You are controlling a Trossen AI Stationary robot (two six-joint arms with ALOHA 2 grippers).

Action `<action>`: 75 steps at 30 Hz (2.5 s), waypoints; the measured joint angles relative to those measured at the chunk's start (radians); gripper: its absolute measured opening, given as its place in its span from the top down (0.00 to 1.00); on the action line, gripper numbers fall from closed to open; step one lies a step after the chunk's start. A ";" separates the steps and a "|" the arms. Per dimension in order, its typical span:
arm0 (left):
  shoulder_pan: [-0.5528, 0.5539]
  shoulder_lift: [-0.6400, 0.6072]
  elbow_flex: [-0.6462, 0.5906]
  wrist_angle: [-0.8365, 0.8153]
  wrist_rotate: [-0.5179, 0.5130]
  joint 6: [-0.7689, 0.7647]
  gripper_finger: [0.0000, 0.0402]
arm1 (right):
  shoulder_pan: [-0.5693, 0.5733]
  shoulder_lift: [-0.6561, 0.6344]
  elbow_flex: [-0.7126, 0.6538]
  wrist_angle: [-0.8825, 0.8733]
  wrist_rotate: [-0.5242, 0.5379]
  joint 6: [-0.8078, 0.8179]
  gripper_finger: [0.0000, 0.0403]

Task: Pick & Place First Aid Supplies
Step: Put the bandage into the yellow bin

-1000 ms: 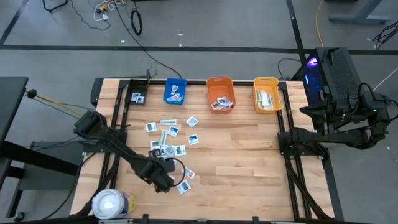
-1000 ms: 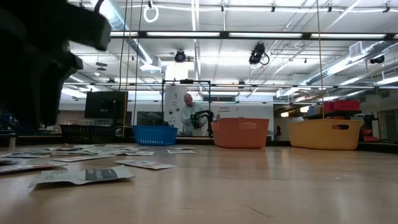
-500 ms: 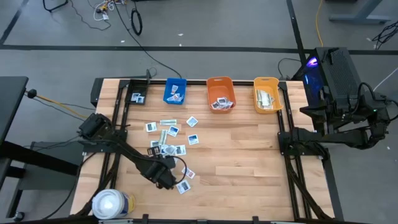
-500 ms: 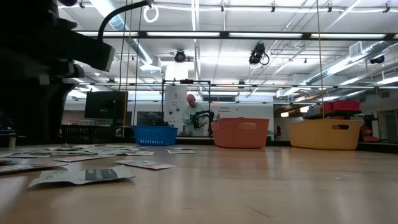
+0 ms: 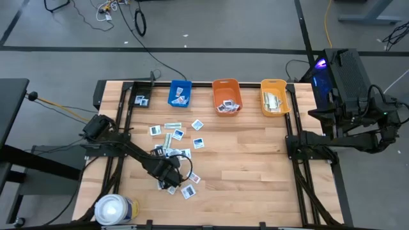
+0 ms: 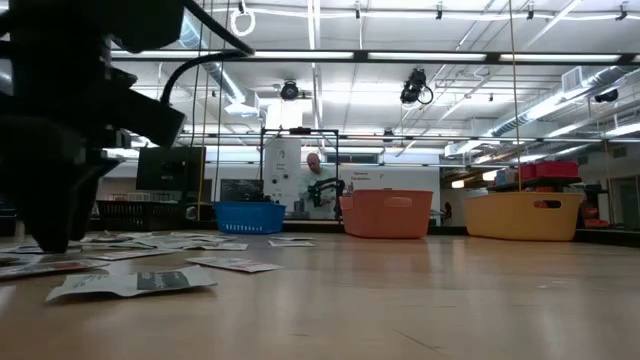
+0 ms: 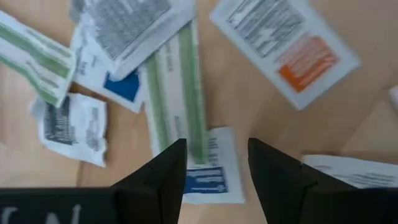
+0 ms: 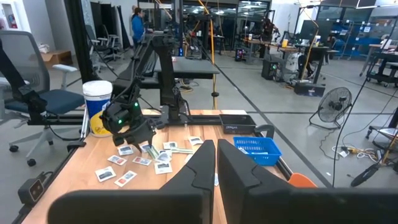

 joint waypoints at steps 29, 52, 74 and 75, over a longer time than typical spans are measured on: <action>0.199 -0.399 -0.151 0.113 0.097 0.112 0.32 | 0.000 0.000 0.000 0.000 0.000 0.000 0.94; 0.181 -0.345 -0.328 0.337 0.127 0.081 0.30 | 0.000 0.000 0.000 0.000 0.000 0.000 0.94; 0.179 -0.266 -0.322 0.341 0.133 0.045 0.34 | 0.000 0.000 0.000 0.000 0.000 0.000 0.94; 0.179 -0.266 -0.322 0.340 0.133 0.050 0.35 | 0.000 0.000 0.000 0.000 0.000 0.000 0.94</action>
